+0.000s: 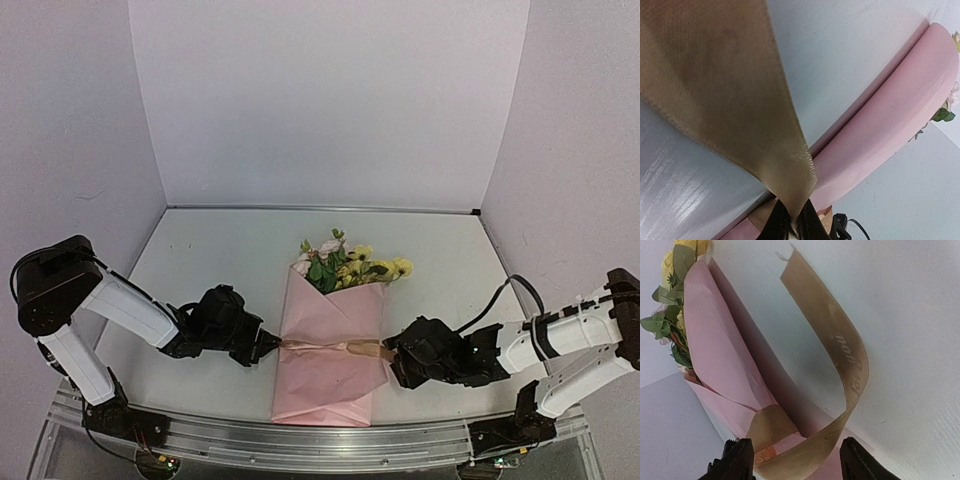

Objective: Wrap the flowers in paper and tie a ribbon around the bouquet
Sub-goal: Tie the ribbon around the folded bouquet.

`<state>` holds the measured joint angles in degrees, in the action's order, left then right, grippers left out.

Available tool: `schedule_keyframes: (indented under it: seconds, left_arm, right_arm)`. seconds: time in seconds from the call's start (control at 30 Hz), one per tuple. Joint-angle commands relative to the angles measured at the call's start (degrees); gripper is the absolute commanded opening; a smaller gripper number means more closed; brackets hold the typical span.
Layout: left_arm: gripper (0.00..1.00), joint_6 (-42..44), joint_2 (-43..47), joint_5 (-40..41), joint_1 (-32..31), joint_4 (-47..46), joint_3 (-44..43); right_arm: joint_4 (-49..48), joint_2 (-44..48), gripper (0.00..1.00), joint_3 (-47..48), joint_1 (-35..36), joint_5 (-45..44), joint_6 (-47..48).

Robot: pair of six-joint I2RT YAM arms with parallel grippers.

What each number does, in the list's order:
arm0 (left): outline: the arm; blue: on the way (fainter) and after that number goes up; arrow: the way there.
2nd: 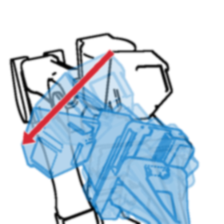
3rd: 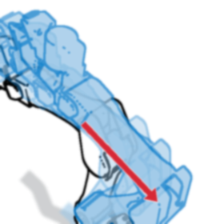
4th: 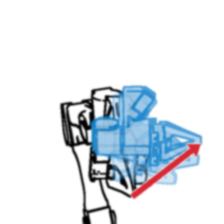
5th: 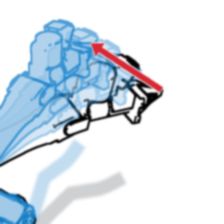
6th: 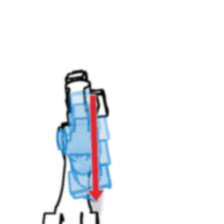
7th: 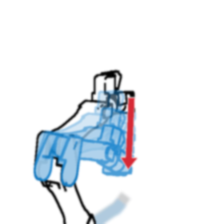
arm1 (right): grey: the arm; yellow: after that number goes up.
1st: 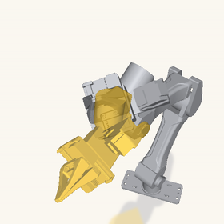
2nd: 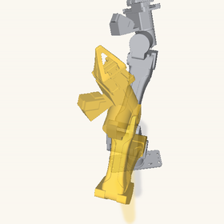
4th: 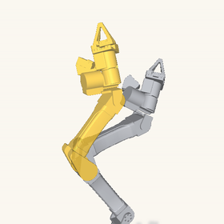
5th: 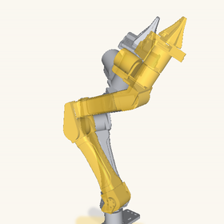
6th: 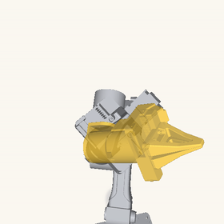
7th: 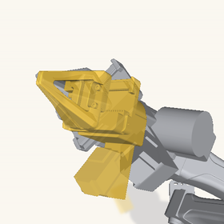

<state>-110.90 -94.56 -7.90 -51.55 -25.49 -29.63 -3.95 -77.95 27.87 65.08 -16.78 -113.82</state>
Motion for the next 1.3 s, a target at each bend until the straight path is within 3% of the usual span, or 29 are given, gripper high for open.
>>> schedule_keyframes:
  seconds: [0.0,0.1,0.37,0.57,0.73,0.97,1.07,1.27]
  left_arm:
    - [0.08,1.85,2.34,1.11,-0.14,1.88,-1.7]
    - [0.09,2.68,2.93,1.35,-0.13,2.44,-1.95]
    - [0.11,5.62,6.05,3.54,-0.12,6.94,-3.3]
    - [0.08,6.78,7.62,4.98,-0.05,9.1,-3.35]
    - [0.0,6.84,7.4,5.09,-0.05,8.79,-2.8]
    - [0.0,12.98,12.03,6.51,2.04,10.43,0.27]
    - [0.0,17.94,17.88,7.35,6.08,15.77,3.24]
    - [0.0,24.73,31.58,1.62,22.27,19.34,15.56]
  right_arm:
    - [-2.47,-1.22,0.47,-0.83,0.4,-2.23,-0.45]
    - [-2.91,-1.91,0.38,-0.44,0.36,-2.15,-0.07]
    - [-3.61,-2.55,0.01,-0.3,0.21,-2.71,0.84]
    - [-3.2,-3.04,0.0,0.19,0.16,-2.94,1.89]
    - [-2.04,-3.26,0.0,1.02,0.14,-3.23,3.49]
    - [8.64,2.33,0.0,1.98,-0.74,-8.12,9.56]
    - [14.0,6.2,0.0,1.24,-2.84,-10.1,12.53]
    - [15.22,15.12,0.0,-9.35,-8.83,-9.58,13.5]
